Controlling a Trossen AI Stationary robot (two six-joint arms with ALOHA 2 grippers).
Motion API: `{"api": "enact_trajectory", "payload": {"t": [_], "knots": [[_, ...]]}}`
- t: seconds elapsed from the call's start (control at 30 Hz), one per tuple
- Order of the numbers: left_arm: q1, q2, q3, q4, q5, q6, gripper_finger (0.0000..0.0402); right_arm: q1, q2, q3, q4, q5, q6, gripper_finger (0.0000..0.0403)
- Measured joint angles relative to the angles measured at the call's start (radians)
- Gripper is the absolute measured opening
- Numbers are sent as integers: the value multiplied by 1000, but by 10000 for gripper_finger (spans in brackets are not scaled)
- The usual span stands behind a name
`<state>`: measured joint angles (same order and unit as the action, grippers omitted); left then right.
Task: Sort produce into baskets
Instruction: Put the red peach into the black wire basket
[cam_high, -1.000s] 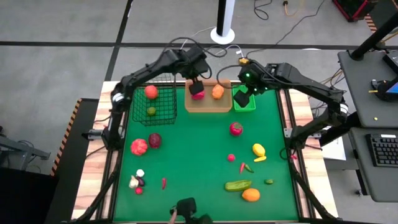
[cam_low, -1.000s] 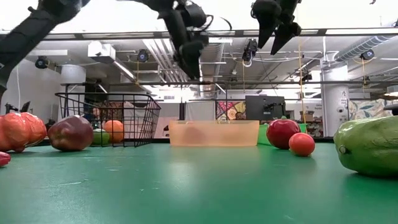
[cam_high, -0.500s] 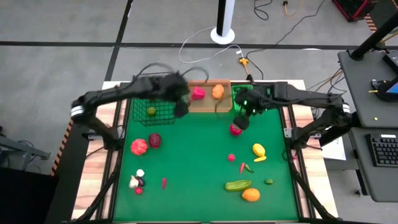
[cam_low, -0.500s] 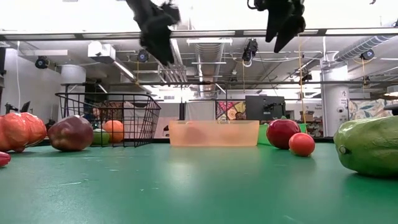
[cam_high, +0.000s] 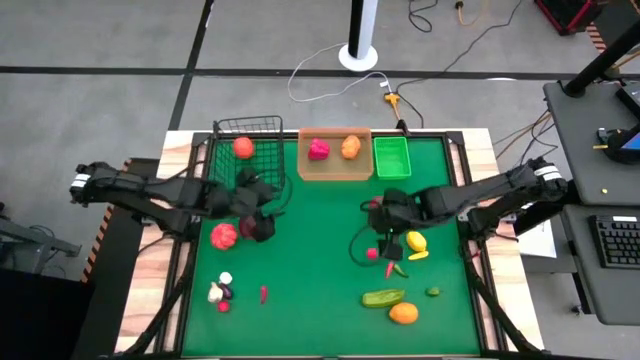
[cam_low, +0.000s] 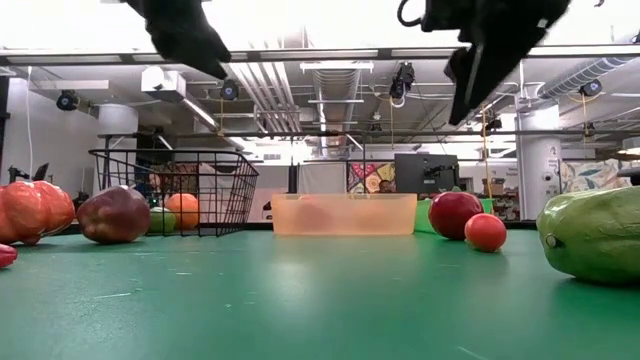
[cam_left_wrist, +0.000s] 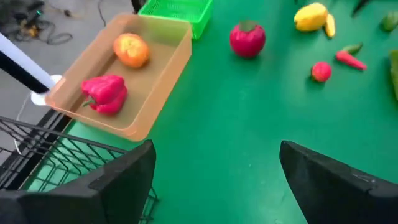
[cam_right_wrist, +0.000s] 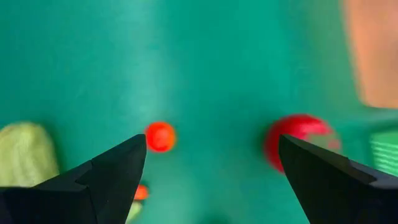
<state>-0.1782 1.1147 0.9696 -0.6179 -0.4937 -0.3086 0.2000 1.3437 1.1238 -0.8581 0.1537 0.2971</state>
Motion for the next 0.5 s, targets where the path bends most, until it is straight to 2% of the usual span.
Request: {"api": "enact_trajectory", "payload": {"t": [0.23, 0.5], "knots": [[-76, -38, -66, 16, -135, -101, 323, 68, 0, -142, 176, -14, 77, 354], [-88, -4, -71, 62, -154, -84, 323, 108, 0, -276, 394, -29, 150, 354]]}}
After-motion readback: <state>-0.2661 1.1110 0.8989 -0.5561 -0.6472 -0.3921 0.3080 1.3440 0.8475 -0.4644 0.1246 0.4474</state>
